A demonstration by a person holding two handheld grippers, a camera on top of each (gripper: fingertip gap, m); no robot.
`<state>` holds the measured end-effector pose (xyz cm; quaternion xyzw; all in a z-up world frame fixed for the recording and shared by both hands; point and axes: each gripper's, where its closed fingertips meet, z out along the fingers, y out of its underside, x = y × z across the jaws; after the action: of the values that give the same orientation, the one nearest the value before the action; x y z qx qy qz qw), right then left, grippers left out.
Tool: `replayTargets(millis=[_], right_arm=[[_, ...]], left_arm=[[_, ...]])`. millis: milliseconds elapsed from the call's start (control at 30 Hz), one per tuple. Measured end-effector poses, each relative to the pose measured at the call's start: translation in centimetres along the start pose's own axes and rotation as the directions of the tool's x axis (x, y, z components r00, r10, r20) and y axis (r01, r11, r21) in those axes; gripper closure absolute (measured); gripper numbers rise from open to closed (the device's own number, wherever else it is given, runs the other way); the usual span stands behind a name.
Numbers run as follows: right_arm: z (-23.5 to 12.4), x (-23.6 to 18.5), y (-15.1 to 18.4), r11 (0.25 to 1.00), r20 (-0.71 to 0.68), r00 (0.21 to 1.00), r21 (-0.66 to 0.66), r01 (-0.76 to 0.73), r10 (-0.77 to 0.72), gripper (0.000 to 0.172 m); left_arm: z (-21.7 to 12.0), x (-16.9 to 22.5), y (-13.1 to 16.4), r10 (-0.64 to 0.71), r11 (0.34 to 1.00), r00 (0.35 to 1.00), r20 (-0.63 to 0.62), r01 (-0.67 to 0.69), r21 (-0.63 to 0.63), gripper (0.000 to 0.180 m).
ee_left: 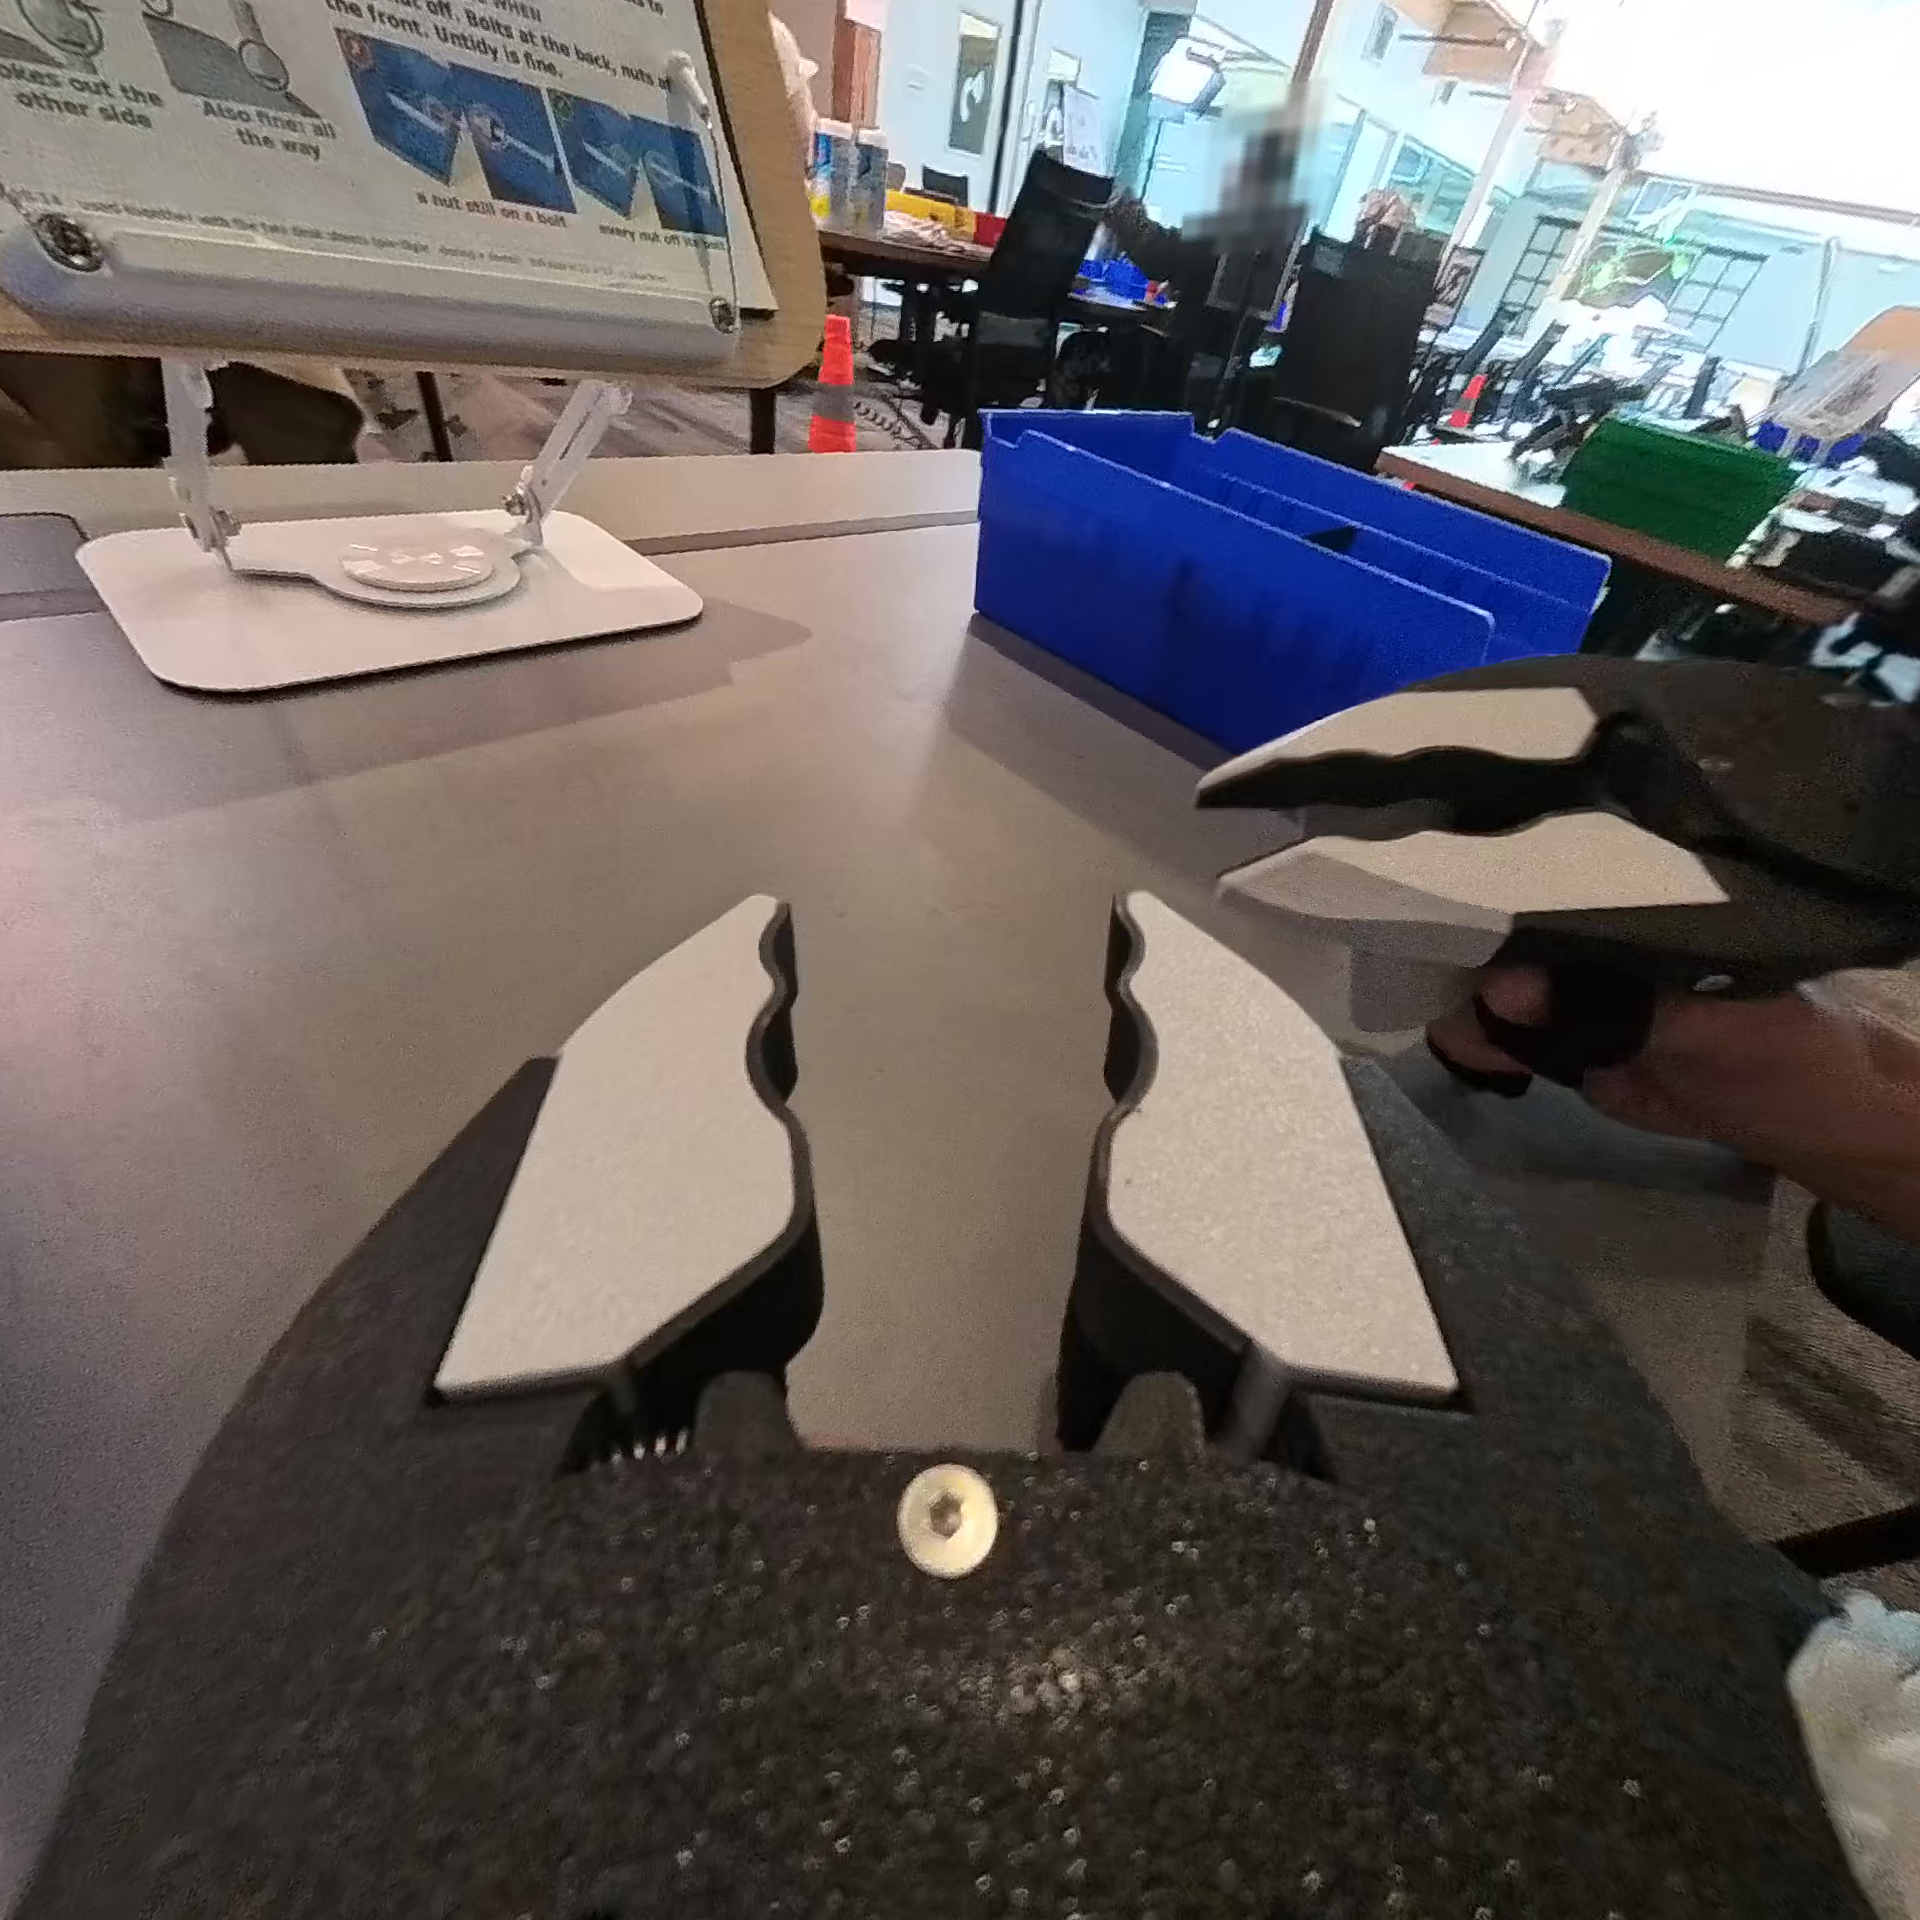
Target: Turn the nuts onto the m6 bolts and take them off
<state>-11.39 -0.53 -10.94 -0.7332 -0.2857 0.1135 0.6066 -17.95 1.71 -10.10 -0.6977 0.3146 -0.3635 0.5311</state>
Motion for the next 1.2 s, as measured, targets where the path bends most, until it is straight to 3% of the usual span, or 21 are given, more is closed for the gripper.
replayTargets(millis=[200, 300, 367, 467, 567, 700, 800, 933, 1200], right_arm=[[-1.3, 1.1, -0.9, 0.994, -0.06, 0.998, 0.11, -0.007, 0.014, 0.151], [-1.4, 1.6, -0.8, 0.988, -0.028, 0.995, 0.123, -0.095, 0.1, 0.153], [-1.5, 2.0, -0.7, 0.98, -0.013, 0.989, 0.132, -0.147, 0.15, 0.153], [-1.7, 2.3, -0.7, 0.966, 0.022, 0.976, 0.138, -0.217, 0.216, 0.154], [-1.7, 2.1, -0.6, 0.964, 0.042, 0.974, 0.133, -0.228, 0.224, 0.154], [-1.4, 1.2, -0.8, 0.977, 0.054, 0.984, 0.121, -0.173, 0.167, 0.154], [-1.1, 0.6, -0.8, 0.986, 0.052, 0.992, 0.113, -0.12, 0.115, 0.154], [-1.0, 0.4, -0.8, 0.989, 0.056, 0.993, 0.108, -0.105, 0.1, 0.156], [-1.2, 0.5, -0.8, 0.985, 0.074, 0.989, 0.11, -0.136, 0.128, 0.157]], left_arm=[[-0.2, -1.2, 0.3, -0.001, 1.0, 0.995, 0.104, 0.003, -0.021, 0.126], [-1.1, -2.2, -0.7, -0.058, 0.998, 0.983, 0.172, 0.061, -0.013, 0.129], [-3.0, -3.2, -3.0, -0.116, 0.992, 0.966, 0.23, 0.125, -0.023, 0.127], [-7.8, -8.5, -8.1, -0.155, 0.982, 0.882, 0.446, 0.188, -0.032, 0.127], [-10.4, -14.1, -9.8, -0.269, 0.906, 0.807, 0.526, 0.397, -0.146, 0.125], [-10.2, -19.5, -6.8, -0.433, 0.709, 0.679, 0.593, 0.663, -0.241, 0.133], [-9.6, -22.6, -2.8, -0.377, 0.6, 0.608, 0.699, 0.735, -0.316, 0.133], [-7.9, -23.1, 1.5, -0.394, 0.444, 0.548, 0.738, 0.817, -0.369, 0.133], [-8.3, -24.8, 5.0, -0.265, 0.391, 0.517, 0.814, 0.829, -0.4, 0.139]])
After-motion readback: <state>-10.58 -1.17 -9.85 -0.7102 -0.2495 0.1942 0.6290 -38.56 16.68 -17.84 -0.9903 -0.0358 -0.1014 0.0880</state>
